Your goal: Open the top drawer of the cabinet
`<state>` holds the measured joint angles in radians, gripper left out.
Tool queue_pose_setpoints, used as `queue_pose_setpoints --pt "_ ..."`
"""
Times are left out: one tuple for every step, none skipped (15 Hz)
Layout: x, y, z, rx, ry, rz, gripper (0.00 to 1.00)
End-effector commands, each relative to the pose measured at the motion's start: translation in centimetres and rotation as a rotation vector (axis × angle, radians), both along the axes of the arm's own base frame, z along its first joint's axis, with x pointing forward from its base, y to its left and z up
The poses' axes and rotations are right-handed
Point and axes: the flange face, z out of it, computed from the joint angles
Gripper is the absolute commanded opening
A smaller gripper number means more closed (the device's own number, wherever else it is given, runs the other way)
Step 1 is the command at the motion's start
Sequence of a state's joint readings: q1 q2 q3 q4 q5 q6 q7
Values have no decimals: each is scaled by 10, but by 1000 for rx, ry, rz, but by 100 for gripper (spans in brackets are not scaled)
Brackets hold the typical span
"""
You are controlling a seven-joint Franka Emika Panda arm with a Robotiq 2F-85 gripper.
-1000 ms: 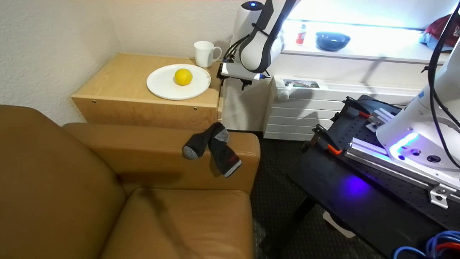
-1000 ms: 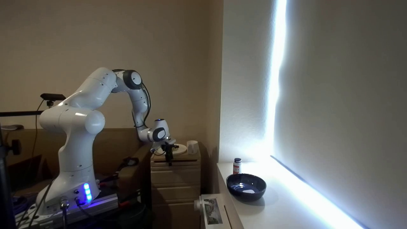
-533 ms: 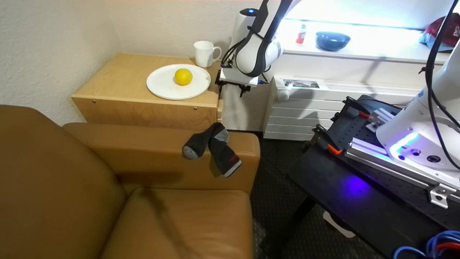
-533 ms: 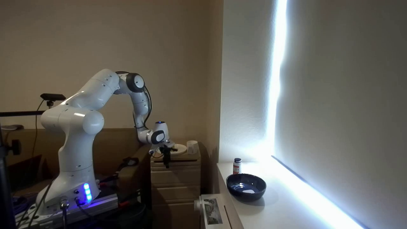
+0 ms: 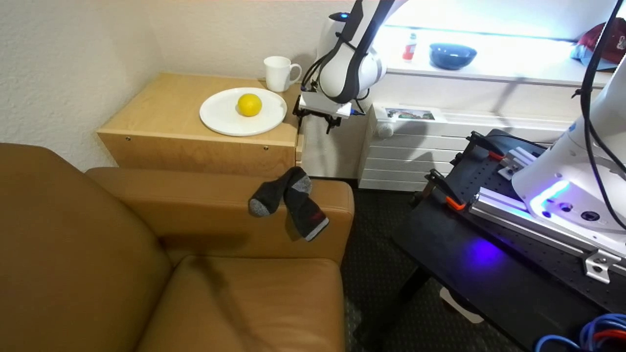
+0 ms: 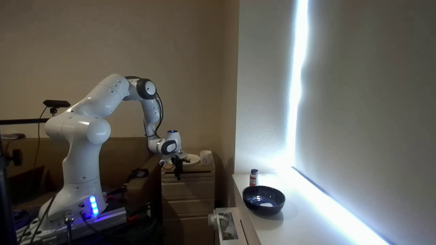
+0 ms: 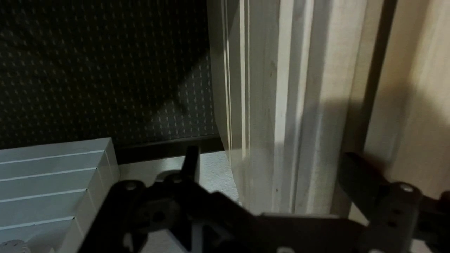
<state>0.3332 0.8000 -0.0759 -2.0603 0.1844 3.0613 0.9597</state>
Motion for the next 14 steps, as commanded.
queue_pose_setpoints --pt "-1 -4 -18 42 13 8 100" --pt "-3 -8 -20 32 15 12 100" --pt "-5 -13 -22 12 22 22 100" --pt "-7 -17 -24 1 27 34 100" --pt "-2 -12 -8 15 15 12 100" --pt "-1 -11 -7 15 11 12 100" --pt "-1 -11 -7 16 11 11 100" --pt "-1 -11 -7 16 11 10 100" --pt "-1 -11 -7 16 11 10 100" --pt "0 -10 1 13 -34 -4 100" --pt "0 -10 8 24 -80 -22 100" --pt "0 -10 13 31 -120 -40 100" --pt "-1 -9 12 38 -143 -50 100" --pt "-5 -10 5 35 -138 -56 100"
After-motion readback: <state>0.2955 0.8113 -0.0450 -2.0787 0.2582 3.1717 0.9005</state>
